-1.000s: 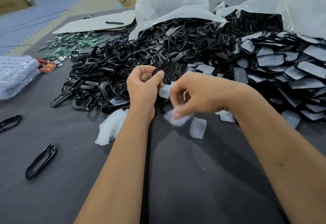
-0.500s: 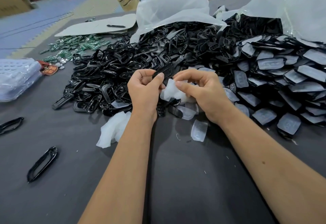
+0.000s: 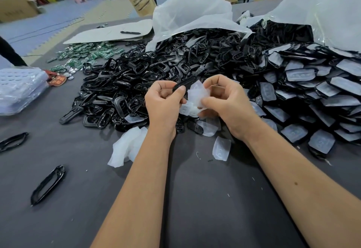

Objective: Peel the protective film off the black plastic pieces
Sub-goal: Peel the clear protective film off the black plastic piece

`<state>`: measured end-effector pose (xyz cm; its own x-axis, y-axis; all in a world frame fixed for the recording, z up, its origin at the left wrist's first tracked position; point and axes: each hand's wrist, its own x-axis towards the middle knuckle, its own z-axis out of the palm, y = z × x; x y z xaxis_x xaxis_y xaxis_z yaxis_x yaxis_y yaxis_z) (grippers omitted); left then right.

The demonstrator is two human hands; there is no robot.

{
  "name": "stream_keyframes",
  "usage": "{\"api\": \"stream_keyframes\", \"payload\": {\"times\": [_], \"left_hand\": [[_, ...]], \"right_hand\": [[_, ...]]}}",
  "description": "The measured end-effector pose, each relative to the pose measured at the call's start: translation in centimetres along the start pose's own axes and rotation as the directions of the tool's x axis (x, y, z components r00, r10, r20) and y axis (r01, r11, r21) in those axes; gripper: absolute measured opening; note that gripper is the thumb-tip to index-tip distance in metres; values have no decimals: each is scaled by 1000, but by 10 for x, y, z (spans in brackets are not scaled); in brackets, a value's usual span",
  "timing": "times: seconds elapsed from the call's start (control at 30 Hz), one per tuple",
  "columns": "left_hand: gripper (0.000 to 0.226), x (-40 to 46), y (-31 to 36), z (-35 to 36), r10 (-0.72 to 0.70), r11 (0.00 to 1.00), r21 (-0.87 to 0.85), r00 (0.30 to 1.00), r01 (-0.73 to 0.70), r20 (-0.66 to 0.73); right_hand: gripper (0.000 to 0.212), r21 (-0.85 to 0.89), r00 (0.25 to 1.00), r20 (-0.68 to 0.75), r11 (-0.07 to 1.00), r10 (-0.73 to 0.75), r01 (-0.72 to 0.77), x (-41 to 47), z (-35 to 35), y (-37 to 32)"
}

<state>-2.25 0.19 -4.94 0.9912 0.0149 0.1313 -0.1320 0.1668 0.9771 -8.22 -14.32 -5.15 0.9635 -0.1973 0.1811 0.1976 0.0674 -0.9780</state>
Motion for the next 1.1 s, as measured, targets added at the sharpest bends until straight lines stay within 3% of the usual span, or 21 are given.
{"api": "stream_keyframes", "payload": {"times": [0.17,0.33,0.5,0.7,0.9,1.1], "left_hand": [[18,-1,0,0,3,1000,5,1000,-3,11],[18,-2,3,0,2,999,-32,1000,-2,9],[19,-2,5,-2,-36,982,-184,999,37,12],[19,0,7,-2,-98,948,-302,995,101,26],[20,0,7,-2,-132,937,-325,991,133,24],[20,-2,8,-4,-124,943,-308,992,126,26]], "right_hand": [[10,-23,1000,8,1000,-13,13,0,0,-1],[36,-220,997,-1,973,-71,69,-1,1,0],[47,-270,1000,-14,963,-28,23,-4,3,-3],[73,-315,991,-25,942,-132,117,-6,8,-2],[66,-148,997,-71,989,-36,25,-5,12,-6],[36,-380,985,-43,915,-166,138,-9,10,-5]]}}
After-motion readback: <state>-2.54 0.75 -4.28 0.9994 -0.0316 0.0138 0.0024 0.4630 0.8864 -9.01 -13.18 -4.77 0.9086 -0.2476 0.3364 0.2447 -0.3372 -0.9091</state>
